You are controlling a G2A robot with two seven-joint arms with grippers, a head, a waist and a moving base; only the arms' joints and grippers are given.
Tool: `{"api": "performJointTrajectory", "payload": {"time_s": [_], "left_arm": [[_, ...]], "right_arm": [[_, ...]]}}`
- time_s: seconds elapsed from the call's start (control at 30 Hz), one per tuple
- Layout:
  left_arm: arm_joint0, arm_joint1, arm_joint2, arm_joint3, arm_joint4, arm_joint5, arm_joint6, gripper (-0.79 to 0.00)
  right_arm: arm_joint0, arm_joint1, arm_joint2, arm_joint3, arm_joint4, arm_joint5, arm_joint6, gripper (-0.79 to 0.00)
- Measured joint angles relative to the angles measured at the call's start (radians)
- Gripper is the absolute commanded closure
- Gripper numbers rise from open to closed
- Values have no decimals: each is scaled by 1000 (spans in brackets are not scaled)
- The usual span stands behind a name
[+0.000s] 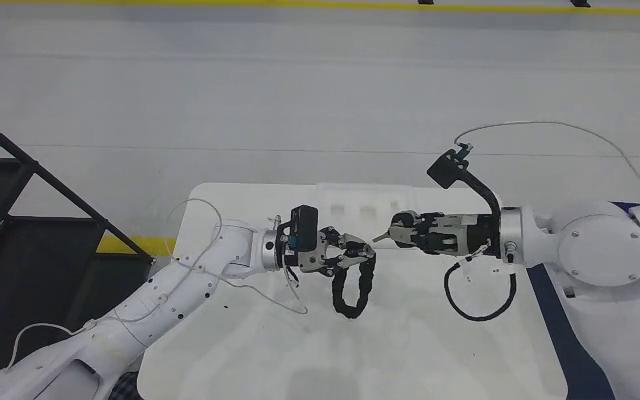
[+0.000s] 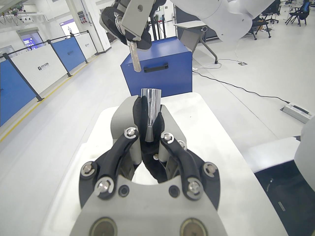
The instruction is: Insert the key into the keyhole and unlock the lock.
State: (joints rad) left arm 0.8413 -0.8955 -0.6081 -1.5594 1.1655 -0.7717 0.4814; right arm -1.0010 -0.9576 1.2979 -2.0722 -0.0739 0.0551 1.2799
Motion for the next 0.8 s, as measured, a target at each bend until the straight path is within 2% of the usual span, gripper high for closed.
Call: {"api": "performJointTrajectory", "payload": {"time_s": [0.2, 0.5, 0.63, 0.8], "left_arm": [[9, -42, 29, 34, 54, 110, 85, 0], [40, -86, 40, 86, 115, 238, 194, 0], [53, -100, 41, 109, 127, 265, 234, 0], [54, -101, 41, 111, 127, 267, 238, 0]], "right_arm": [[19, 7, -19, -56, -101, 59, 22, 0], [41, 16, -42, -114, -199, 123, 49, 0], [47, 18, -51, -123, -214, 141, 60, 0], [47, 18, -53, -123, -211, 141, 60, 0]]}}
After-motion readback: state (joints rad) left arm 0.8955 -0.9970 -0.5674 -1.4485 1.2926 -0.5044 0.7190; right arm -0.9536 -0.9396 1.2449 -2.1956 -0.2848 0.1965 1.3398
